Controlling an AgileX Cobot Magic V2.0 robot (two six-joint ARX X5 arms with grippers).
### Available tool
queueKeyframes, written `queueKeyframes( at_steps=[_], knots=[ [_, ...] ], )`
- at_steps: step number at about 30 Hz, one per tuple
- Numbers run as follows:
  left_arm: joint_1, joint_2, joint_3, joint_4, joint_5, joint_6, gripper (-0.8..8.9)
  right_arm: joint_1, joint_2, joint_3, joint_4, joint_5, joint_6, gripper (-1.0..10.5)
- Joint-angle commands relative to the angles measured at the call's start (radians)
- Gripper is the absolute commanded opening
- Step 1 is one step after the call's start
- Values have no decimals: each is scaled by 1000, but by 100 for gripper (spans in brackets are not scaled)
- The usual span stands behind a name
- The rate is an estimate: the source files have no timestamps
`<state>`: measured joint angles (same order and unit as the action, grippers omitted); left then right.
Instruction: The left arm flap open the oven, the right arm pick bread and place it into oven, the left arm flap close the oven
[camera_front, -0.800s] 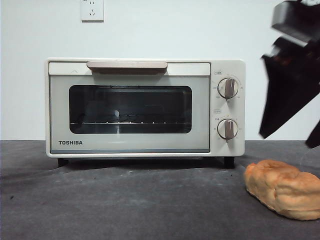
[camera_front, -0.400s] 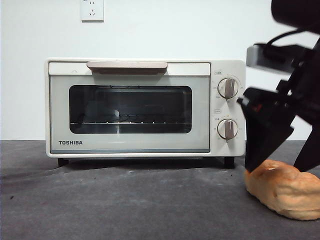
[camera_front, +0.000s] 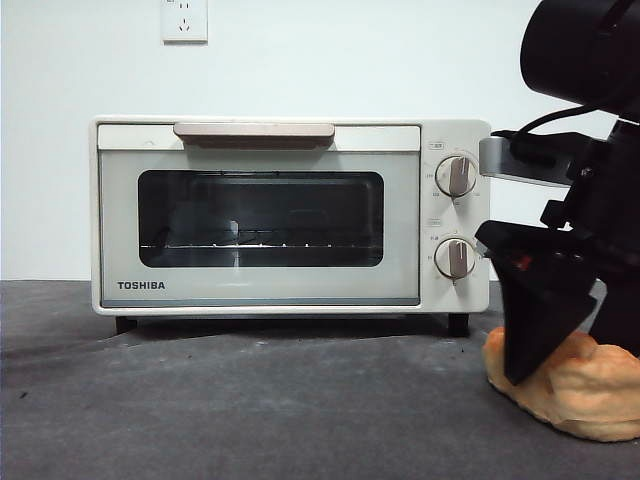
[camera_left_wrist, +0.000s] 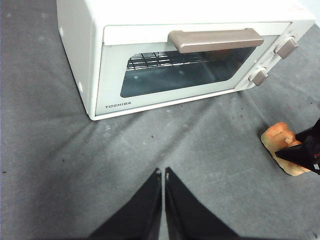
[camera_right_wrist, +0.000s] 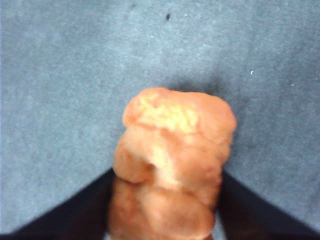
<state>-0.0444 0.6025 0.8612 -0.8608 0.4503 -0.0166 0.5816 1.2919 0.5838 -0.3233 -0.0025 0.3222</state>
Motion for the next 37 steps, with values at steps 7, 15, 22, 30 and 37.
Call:
queueKeyframes(
  at_steps=[7, 15, 22, 30, 37],
  knots=[
    [-13, 6, 19, 33, 5, -12, 16, 8, -22, 6, 9, 3, 11, 193],
    [-88, 48, 19, 193, 5, -104, 16, 8, -190, 8, -26, 0, 11, 193],
    [-189, 183, 36, 387, 2, -163, 16, 8, -375, 29, -149, 1, 11, 193],
    [-297, 409, 119, 528, -77, -166, 16, 8, -512, 111, -264, 3, 11, 194],
    [-352, 602, 222, 551, -139, -115, 16, 8, -557, 200, -337, 3, 2, 194]
  ],
)
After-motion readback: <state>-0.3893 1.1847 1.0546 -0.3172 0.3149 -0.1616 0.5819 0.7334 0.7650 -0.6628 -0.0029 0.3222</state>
